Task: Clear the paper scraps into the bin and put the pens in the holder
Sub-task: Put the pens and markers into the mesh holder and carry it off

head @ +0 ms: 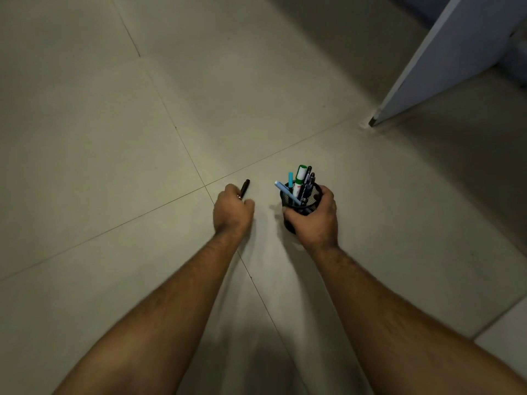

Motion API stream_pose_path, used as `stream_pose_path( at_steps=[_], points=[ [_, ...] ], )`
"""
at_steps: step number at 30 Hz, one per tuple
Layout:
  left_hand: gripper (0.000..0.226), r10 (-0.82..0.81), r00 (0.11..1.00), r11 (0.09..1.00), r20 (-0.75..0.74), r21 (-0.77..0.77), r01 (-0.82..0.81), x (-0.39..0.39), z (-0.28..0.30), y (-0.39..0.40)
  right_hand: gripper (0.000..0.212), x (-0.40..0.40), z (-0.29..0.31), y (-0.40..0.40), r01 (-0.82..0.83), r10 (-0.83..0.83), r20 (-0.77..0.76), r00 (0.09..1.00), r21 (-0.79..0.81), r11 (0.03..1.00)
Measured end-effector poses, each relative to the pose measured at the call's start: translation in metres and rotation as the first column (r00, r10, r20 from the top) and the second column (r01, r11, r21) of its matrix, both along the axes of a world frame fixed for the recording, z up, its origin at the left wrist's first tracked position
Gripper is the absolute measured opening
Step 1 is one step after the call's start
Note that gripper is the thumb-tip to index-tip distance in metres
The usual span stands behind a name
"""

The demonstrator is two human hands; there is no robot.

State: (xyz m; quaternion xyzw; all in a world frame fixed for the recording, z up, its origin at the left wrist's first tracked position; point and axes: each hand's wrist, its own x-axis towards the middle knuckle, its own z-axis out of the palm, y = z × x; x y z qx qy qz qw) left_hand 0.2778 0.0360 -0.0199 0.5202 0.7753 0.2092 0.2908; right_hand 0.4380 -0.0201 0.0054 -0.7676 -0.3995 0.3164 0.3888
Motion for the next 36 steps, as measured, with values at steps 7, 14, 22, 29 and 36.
stream_pose_path(
  at_steps=[7, 14, 22, 29, 36],
  points=[
    [0.023, -0.116, 0.962, 0.988, -0.246, -0.128, 0.086, -0.021, -0.028, 0.005, 0.081, -0.009, -0.001, 0.000, -0.026, 0.026, 0.014, 1.000, -0.014, 1.000],
    [0.007, 0.280, 0.826, 0.960, 0.489, -0.123, -0.252, -0.007, 0.013, 0.022, 0.083, -0.012, -0.002, 0.003, -0.021, 0.021, 0.019, 1.000, -0.025, 0.999],
    [0.006, 0.172, 0.394, 0.977, 0.903, -0.104, -0.187, 0.011, 0.070, 0.030, 0.083, -0.023, 0.008, 0.008, -0.064, 0.064, 0.018, 0.998, -0.020, 0.998],
    [0.013, -0.097, 0.755, 0.995, 0.648, 0.077, 0.062, 0.030, 0.065, 0.006, 0.082, -0.022, 0.009, 0.009, -0.036, 0.035, 0.037, 0.999, 0.004, 0.999],
    [0.018, -0.070, 0.808, 0.992, 0.585, 0.126, -0.006, 0.042, 0.068, 0.000, 0.080, -0.016, 0.014, 0.006, -0.037, 0.035, 0.057, 0.998, 0.037, 0.999]
  ],
)
